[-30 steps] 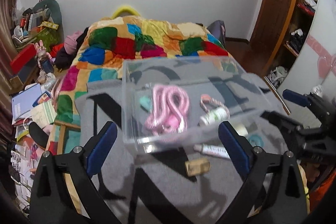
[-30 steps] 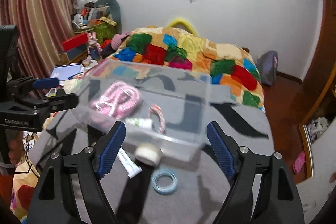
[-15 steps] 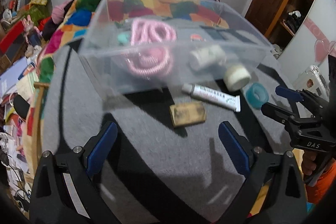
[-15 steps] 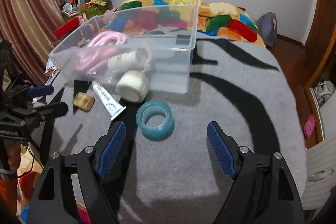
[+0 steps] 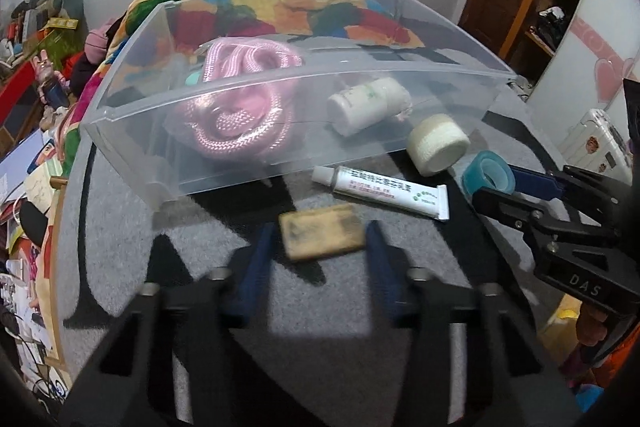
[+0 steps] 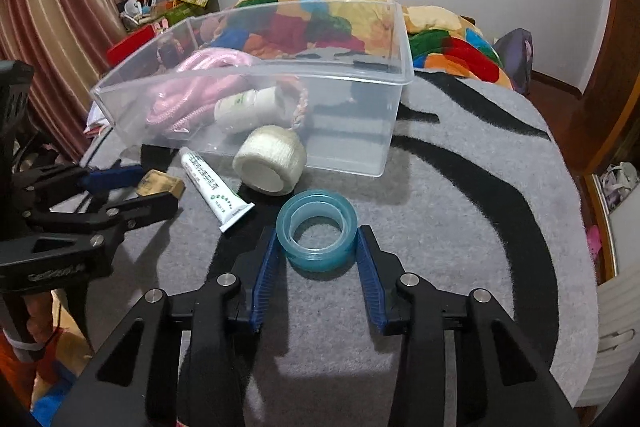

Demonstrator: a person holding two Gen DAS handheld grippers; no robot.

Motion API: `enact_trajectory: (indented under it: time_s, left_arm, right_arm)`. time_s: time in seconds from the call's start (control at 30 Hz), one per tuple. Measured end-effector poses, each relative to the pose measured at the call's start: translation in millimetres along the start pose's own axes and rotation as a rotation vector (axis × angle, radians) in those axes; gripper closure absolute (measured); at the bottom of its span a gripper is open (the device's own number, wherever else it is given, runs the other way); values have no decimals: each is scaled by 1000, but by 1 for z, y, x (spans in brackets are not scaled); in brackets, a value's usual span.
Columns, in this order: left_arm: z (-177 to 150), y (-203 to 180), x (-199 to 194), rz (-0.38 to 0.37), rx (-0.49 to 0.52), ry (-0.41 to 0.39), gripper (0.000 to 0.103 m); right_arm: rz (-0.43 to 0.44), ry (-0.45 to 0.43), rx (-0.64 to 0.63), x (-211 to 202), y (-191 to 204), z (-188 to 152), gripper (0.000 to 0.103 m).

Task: Organize objects
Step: 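Grasp the tan soap bar with the left tool while the right tool grasps the blue tape roll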

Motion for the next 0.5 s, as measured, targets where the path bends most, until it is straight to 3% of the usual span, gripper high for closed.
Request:
enact_trajectory:
  time_s: [0.27,0.5]
  left_arm:
    - [1,7,-16,-26,-35,-26,62]
    - [21,14,-50,-40,-45,-117,62]
  right_arm:
    - [7,-60,4,-24,0,14,67]
    - [7,-143,-1,-49,1,39,67]
Point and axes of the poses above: each gripper's, at about its wrist camera, not at the fingertips, and x roughly the way its jaws point, y to its left, z to its top, the point moved 7 cm from there along x, roughly the way its jaws point, and after that the axes turned 2 degrees about -z, right-handed, at the moved point
